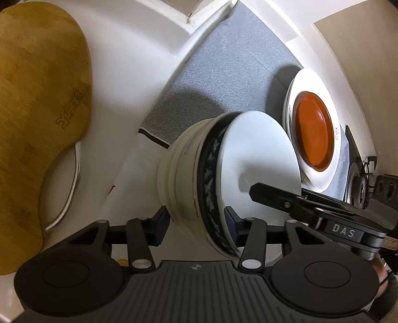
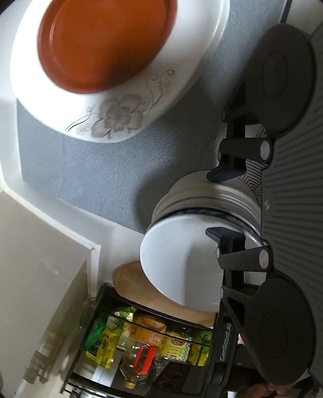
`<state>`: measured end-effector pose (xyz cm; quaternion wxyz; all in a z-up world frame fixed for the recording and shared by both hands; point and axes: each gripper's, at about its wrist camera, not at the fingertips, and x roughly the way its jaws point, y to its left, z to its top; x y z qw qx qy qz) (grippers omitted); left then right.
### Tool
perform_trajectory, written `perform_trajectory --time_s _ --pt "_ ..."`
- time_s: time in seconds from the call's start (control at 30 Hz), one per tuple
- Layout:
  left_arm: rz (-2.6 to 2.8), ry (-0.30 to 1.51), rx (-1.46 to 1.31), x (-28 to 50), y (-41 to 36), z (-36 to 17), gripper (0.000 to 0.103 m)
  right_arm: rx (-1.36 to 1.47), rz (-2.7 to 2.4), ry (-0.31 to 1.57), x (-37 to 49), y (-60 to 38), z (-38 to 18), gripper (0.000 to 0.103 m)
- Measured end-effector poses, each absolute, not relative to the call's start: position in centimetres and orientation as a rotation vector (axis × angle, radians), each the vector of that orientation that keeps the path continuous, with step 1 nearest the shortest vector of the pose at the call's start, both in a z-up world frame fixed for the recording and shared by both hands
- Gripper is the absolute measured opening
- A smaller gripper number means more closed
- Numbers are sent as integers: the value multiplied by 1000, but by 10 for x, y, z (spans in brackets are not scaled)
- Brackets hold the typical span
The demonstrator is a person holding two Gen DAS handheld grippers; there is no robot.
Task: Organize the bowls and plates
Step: 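Carry the nested bowls with both grippers toward the plate stack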
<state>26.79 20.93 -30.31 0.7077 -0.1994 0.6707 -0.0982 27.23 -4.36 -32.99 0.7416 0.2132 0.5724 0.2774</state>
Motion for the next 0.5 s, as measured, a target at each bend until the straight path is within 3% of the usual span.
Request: perform_trajectory --time_s 0.27,0.37,0.43,0.5 --pt "-220 1497 -426 270 201 -305 51 464 605 1248 270 -47 -329 43" --pt "-224 1504 -458 272 205 -312 54 455 615 1233 270 -45 -332 49" --pt "-230 1502 -464 274 205 -314 55 372 607 1227 267 -36 -340 63" --pt "-232 1499 -455 274 203 -314 55 408 605 1221 266 -33 -344 64"
